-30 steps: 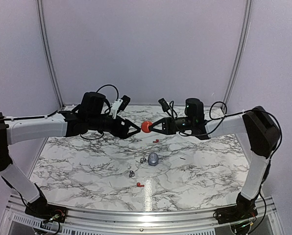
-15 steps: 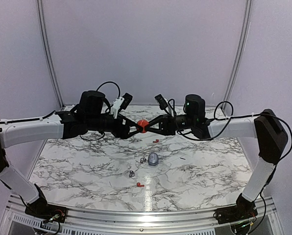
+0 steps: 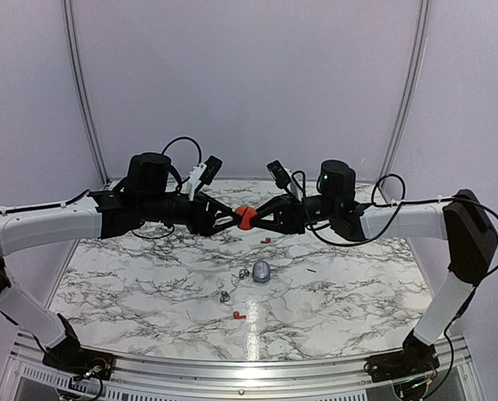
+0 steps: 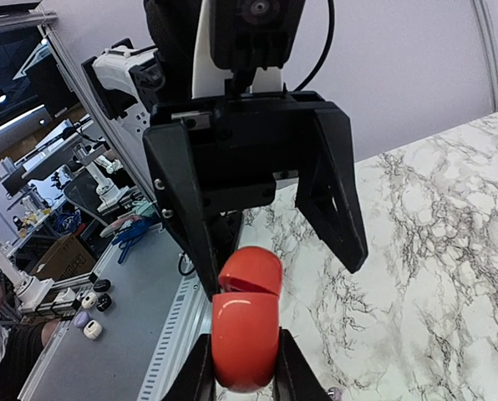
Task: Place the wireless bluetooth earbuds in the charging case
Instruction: Open the charging case at the center of the board.
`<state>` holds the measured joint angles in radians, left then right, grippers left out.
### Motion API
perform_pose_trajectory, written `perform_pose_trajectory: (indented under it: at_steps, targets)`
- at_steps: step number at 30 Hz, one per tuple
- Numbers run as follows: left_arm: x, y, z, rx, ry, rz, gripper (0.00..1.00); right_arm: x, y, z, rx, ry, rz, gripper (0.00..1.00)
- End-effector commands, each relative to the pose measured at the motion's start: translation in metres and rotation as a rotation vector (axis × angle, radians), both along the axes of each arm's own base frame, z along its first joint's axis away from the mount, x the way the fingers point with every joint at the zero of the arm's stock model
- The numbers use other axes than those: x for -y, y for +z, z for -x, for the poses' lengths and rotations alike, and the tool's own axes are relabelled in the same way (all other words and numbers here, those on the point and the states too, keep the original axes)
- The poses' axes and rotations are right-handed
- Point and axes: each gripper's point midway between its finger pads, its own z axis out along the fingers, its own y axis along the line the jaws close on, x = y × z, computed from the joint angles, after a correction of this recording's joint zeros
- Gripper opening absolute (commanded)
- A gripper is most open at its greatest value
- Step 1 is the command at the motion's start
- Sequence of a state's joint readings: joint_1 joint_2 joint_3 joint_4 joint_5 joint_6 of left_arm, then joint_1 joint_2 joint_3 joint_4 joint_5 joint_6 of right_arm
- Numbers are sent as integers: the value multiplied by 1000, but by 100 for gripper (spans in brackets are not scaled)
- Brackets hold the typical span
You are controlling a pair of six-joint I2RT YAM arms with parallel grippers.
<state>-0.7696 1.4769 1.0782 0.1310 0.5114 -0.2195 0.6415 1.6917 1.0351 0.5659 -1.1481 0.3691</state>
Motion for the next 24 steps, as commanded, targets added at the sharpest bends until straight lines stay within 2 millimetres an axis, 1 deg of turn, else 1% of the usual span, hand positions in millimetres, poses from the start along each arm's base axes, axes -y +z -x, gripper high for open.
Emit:
perform_pose_trajectory:
  at_steps: [1, 7, 11, 13, 15, 17, 20, 21, 23, 24]
  targets:
    - [-10, 27, -9, 47, 30, 72, 64, 3, 18, 23, 66, 93, -45, 0]
    - [-12, 23, -12, 47, 41, 63, 63, 3, 23, 23, 73, 92, -61, 0]
    - [-16, 29, -10, 67, 50, 75, 63, 4, 31, 23, 79, 74, -89, 0]
    - [-22, 39, -8, 97, 56, 103, 65, 4, 35, 20, 84, 51, -103, 0]
    - [-30, 51, -3, 137, 65, 145, 70, 4, 40, 17, 89, 23, -125, 0]
    - [-40, 63, 2, 189, 78, 189, 73, 6, 51, 15, 104, -3, -165, 0]
    - [-51, 78, 14, 268, 86, 260, 75, 8, 70, 11, 108, -57, -240, 0]
    - [-54, 79, 18, 286, 84, 282, 75, 10, 76, 10, 103, -70, -267, 0]
    - [-58, 93, 24, 341, 87, 338, 75, 13, 90, 8, 100, -96, -326, 0]
    - [-58, 95, 26, 354, 88, 344, 75, 15, 96, 7, 99, -104, -352, 0]
